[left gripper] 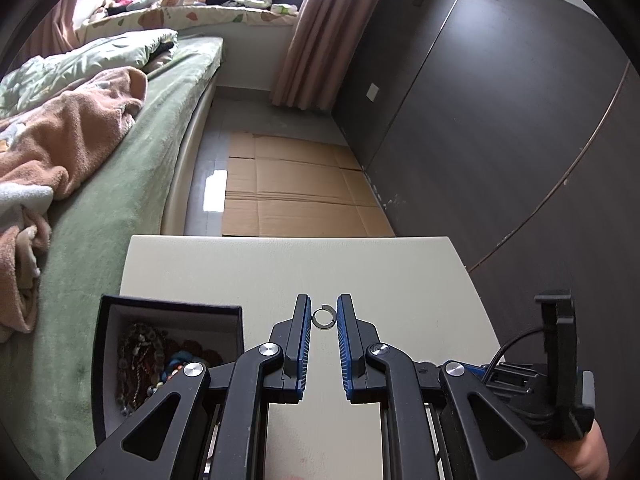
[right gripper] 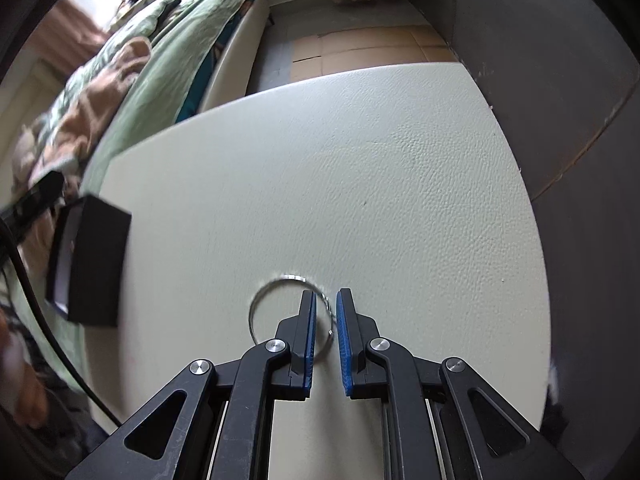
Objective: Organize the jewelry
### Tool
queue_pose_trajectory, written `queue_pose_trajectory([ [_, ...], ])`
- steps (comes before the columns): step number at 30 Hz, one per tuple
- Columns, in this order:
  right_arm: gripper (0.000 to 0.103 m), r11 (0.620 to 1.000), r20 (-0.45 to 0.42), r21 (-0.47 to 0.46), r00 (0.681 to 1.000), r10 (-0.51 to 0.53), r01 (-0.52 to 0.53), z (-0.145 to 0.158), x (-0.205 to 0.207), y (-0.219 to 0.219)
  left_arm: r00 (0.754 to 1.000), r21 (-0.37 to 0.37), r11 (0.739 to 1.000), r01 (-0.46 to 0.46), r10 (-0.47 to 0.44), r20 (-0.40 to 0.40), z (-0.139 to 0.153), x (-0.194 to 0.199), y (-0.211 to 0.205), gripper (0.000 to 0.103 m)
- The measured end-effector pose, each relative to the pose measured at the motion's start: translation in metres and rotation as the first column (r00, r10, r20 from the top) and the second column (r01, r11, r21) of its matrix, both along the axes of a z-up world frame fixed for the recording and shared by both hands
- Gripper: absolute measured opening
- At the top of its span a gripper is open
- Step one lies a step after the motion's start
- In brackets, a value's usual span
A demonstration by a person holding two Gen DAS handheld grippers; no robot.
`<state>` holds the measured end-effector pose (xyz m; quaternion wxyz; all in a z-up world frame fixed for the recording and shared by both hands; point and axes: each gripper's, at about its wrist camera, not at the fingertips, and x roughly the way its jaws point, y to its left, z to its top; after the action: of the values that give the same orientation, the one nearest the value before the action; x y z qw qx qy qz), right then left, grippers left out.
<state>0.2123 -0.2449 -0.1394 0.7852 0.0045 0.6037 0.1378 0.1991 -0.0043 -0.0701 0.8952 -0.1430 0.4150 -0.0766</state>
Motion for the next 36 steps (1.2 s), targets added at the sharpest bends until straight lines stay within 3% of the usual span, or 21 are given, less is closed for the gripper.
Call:
queue_pose_trajectory([
  [5,0.006,0.987,0.051,-0.147,0.996,0.071,-0.062,0.001,-0.014,0.016,1.0,0.013,1.0,-0.013,0.013,0.011,0.004,-0.014,0.006,0.014],
  [10,0.004,0.995,0.081,-0.09,0.996,0.049,-0.042,0.01,-0.018,0.012,0.999,0.014,0.999,-0.036,0.036,0.026,0.011,-0.028,0.02,0.014],
  [14,0.002,1.0,0.117,0.012,0.993,0.023,-0.024,0.025,-0.024,0.012,0.997,0.014,0.998,-0.06,0.059,0.039,0.017,-0.039,0.035,0.014],
  [24,0.001,0.986,0.168,0.164,0.986,-0.009,-0.019,0.047,-0.025,0.032,0.994,0.013,0.994,-0.108,0.108,0.031,0.017,-0.048,0.065,0.014],
  [26,0.001,0.992,0.147,0.126,0.989,0.006,-0.025,0.045,-0.025,0.037,0.993,0.012,0.994,-0.113,0.112,0.029,0.016,-0.048,0.068,0.014],
  [29,0.002,0.994,0.048,0.106,0.998,-0.029,0.023,0.029,-0.027,0.034,0.994,0.013,0.994,-0.11,0.11,0.024,0.015,-0.047,0.069,0.014],
  [30,0.004,0.995,0.019,0.091,0.999,-0.042,0.04,0.023,-0.028,0.032,0.994,0.014,0.994,-0.109,0.108,0.023,0.015,-0.046,0.069,0.014],
  [32,0.021,0.994,-0.022,0.084,0.997,-0.069,0.07,0.013,-0.029,0.026,0.994,0.011,0.994,-0.107,0.107,0.023,0.015,-0.046,0.069,0.014],
  [33,0.038,0.991,-0.032,0.097,0.996,-0.086,0.089,0.011,-0.029,0.023,0.994,0.008,0.994,-0.106,0.106,0.025,0.015,-0.046,0.069,0.014],
  [34,0.046,0.988,-0.039,0.115,0.994,-0.103,0.107,0.01,-0.03,0.019,0.994,0.007,0.994,-0.105,0.105,0.026,0.016,-0.046,0.069,0.014],
  [36,0.046,0.984,-0.047,0.128,0.992,-0.115,0.12,0.009,-0.031,0.017,0.994,0.006,0.995,-0.102,0.102,0.026,0.016,-0.047,0.068,0.014],
])
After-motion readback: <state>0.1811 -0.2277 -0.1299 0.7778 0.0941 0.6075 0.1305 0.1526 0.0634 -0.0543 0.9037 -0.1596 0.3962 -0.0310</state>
